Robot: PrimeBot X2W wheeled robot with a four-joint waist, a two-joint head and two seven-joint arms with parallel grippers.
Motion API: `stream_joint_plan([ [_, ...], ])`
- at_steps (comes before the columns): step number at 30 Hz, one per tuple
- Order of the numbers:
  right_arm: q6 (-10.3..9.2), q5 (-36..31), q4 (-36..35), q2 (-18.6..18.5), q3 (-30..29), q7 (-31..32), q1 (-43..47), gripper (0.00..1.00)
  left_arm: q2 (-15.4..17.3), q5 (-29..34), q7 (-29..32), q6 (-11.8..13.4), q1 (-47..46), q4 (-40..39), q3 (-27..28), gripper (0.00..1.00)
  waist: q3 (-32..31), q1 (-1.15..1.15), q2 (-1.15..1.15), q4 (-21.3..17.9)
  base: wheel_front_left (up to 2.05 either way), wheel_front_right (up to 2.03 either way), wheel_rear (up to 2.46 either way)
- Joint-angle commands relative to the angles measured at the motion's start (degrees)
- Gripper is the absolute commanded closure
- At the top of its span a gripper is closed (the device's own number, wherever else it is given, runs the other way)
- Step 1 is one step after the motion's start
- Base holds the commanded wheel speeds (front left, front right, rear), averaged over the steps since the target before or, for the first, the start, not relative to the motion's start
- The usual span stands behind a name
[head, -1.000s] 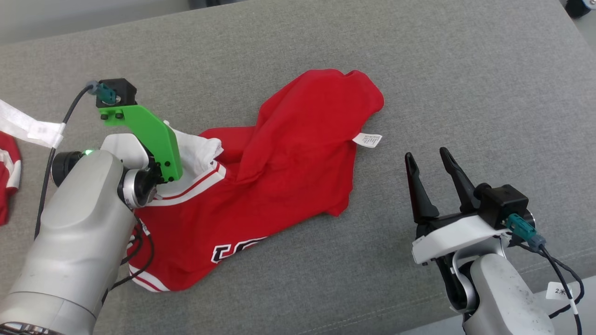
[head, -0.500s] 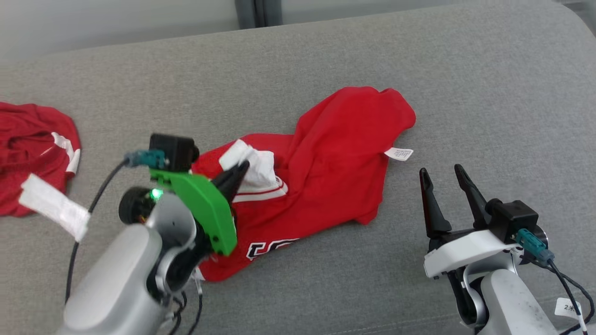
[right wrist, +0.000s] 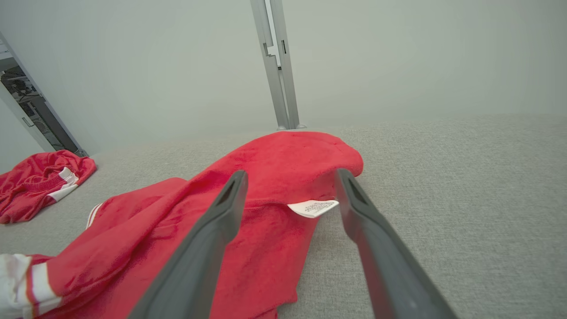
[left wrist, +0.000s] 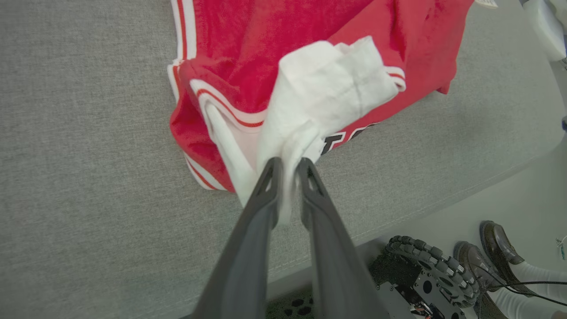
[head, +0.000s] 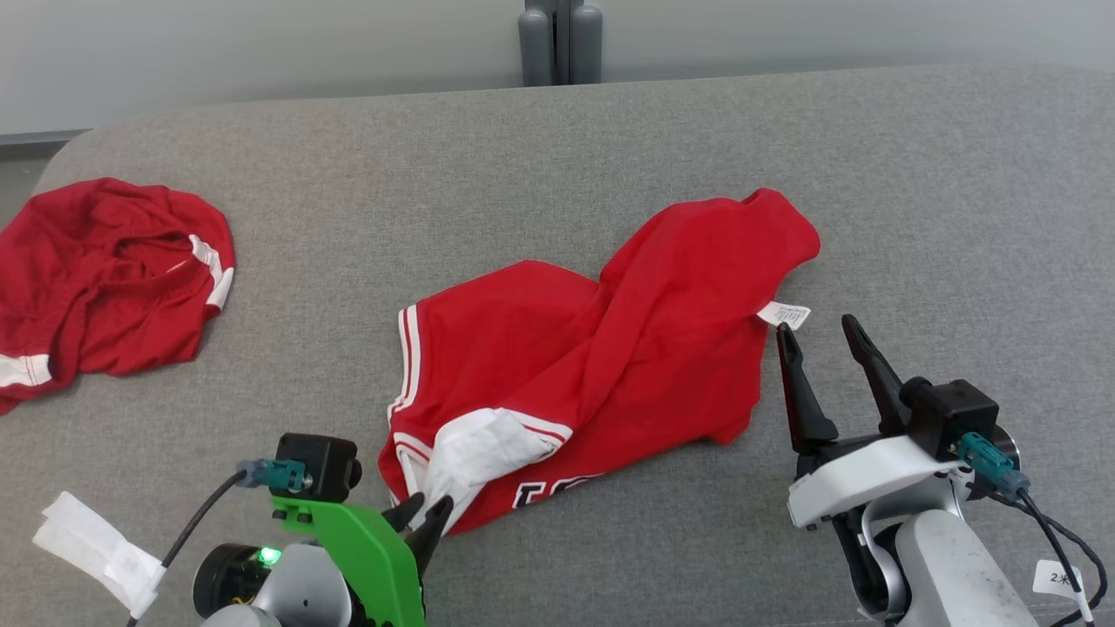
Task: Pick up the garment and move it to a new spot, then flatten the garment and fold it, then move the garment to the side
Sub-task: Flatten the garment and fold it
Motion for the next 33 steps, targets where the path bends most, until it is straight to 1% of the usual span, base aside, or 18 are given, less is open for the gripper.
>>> stream_joint_plan([
  [1, 0.03, -0.04, -0.19, -0.17, 0.12, 0.25, 0.70, 0.00, 0.26, 0.04, -0.19, 0.47, 0.00, 0.32, 0.45, 0.00, -0.13, 0.00, 0.00, 0.02, 0.00, 0.00, 0.00],
  [4, 0.03, -0.08, -0.26, -0.18, -0.02, 0.30, 0.74, 0.00, -0.22, -1.05, -1.01, 0.55, -1.58, -1.10, 2.20, 0.00, -0.20, 0.00, 0.00, -0.32, 0.00, 0.00, 0.00],
  [8, 0.03, 0.10, -0.37, -0.15, -0.22, 0.25, 0.68, 0.00, 0.82, 0.15, -1.96, 1.36, -5.14, -1.69, 5.18, 0.00, 0.06, 0.00, 0.00, -1.10, 0.00, 0.00, 0.00],
  [10, 0.03, 0.23, -0.57, -0.17, -0.16, 0.23, 0.45, 0.00, -0.36, -0.74, -2.19, 1.22, -7.50, -0.12, 6.22, 0.00, 0.60, 0.00, 0.00, -1.69, 0.00, 0.00, 0.00],
  [13, 0.03, 0.39, -0.89, -0.15, 0.06, 0.21, -0.34, 0.00, -0.97, 1.17, -1.92, 1.29, -11.99, 5.96, 6.20, 0.00, 1.87, 0.00, 0.00, -2.80, 0.00, 0.00, 0.00],
  [14, 0.03, 0.37, -0.95, -0.15, 0.15, 0.19, -0.64, 0.00, -1.52, 1.78, -1.99, 1.23, -13.43, 8.42, 5.86, 0.00, 2.31, 0.00, 0.00, -3.24, 0.00, 0.00, 0.00],
  [15, 0.03, 0.33, -1.05, -0.16, 0.24, 0.16, -0.96, 0.00, -2.85, 1.81, -2.12, 1.07, -14.97, 11.43, 5.58, 0.00, 2.95, 0.00, 0.00, -3.81, 0.00, 0.00, 0.00],
  [18, 0.03, 0.46, -1.17, -0.17, 0.66, -0.01, -1.98, 0.00, -4.87, 2.20, -1.88, -0.01, -19.15, 20.22, 4.99, 0.00, 4.95, 0.00, 0.00, -5.87, 0.00, 0.00, 0.00],
  [20, 0.03, 0.58, -1.26, -0.13, 0.68, -0.19, -2.41, 0.00, -6.75, 1.03, -1.77, -1.41, -21.07, 24.82, 4.87, 0.00, 5.97, 0.00, 0.00, -7.04, 0.00, 0.00, 0.00],
  [22, 0.02, 0.71, -1.29, -0.18, 0.43, -0.39, -2.71, 0.00, -7.62, 0.55, -1.40, -2.15, -22.60, 28.85, 4.69, 0.00, 6.87, 0.00, 0.00, -8.04, 0.00, 0.00, 0.00],
  [24, 0.03, 0.89, -1.23, -0.13, 0.33, -0.53, -2.92, 0.00, -7.34, 1.91, -0.75, -1.88, -24.09, 32.51, 3.80, 0.00, 7.60, 0.00, 0.00, -8.86, 0.00, 0.00, 0.00],
  [26, 0.03, 0.95, -1.10, -0.13, 0.24, -0.70, -2.94, 0.00, -8.26, 1.75, -0.83, -1.83, -24.98, 34.81, 3.71, 0.00, 7.92, 0.00, 0.00, -9.35, 0.00, 0.00, 0.00],
  [29, 0.03, 1.22, -0.88, -0.14, 0.06, -0.94, -2.68, 0.00, -8.53, 2.84, -1.03, -1.46, -25.97, 38.05, 3.06, 0.00, 8.12, 0.00, 0.00, -9.85, 0.00, 0.00, 0.00],
  [32, 0.03, 1.37, -0.78, -0.13, -0.05, -1.08, -2.64, 0.00, -9.90, 1.31, -1.01, -3.36, -25.93, 39.61, 3.02, 0.00, 8.21, 0.00, 0.00, -9.91, 0.00, 0.00, 0.00],
  [33, 0.03, 1.38, -0.76, -0.14, -0.02, -1.14, -2.76, 0.00, -10.17, 1.13, -1.06, -3.89, -25.99, 39.92, 2.96, 0.11, 8.25, 0.00, 0.00, -9.89, 0.00, 0.00, 0.00],
])
